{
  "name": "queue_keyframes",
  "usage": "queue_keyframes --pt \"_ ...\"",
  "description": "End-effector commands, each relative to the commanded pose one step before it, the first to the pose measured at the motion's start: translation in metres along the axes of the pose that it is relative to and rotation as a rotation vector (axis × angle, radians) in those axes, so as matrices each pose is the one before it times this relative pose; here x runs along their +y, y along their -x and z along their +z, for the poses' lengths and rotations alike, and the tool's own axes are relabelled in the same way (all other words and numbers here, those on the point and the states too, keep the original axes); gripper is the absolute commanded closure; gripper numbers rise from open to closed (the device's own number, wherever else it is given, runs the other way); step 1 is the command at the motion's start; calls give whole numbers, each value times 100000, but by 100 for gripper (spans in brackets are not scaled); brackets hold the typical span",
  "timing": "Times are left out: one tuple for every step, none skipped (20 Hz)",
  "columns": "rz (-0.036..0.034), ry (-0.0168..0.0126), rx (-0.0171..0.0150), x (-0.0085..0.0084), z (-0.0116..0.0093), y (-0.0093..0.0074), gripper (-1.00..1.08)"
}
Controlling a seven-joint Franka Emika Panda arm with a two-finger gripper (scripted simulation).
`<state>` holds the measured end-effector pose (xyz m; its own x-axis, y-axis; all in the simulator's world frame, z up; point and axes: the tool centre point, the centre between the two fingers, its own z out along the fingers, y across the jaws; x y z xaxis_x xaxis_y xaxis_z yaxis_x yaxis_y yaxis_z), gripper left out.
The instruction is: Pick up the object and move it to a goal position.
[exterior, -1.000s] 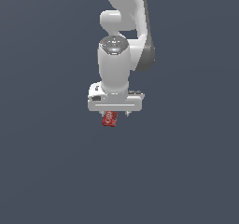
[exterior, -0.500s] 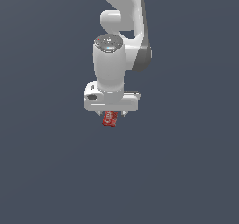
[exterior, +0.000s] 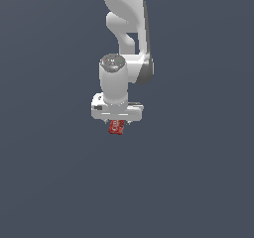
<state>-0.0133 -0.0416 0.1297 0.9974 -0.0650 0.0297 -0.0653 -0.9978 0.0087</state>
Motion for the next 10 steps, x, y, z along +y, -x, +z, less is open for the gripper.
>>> queue_keyframes --pt "2289 -319 -913 439 1958 1432 -92" --pt "830 -96 -310 169 678 523 -92" --pt "770 -79 -285 161 615 489 -92" --pt "706 -63 -259 151 554 453 -92" --pt "642 -50 -234 140 495 414 -92" --pt "578 -40 -209 129 438 375 -92" --pt "511 -30 -184 115 383 334 -92" --pt "445 -23 -160 102 329 291 -92" --pt "379 -17 -136 89 276 248 -92" --pt "308 -12 -110 72 224 204 -92"
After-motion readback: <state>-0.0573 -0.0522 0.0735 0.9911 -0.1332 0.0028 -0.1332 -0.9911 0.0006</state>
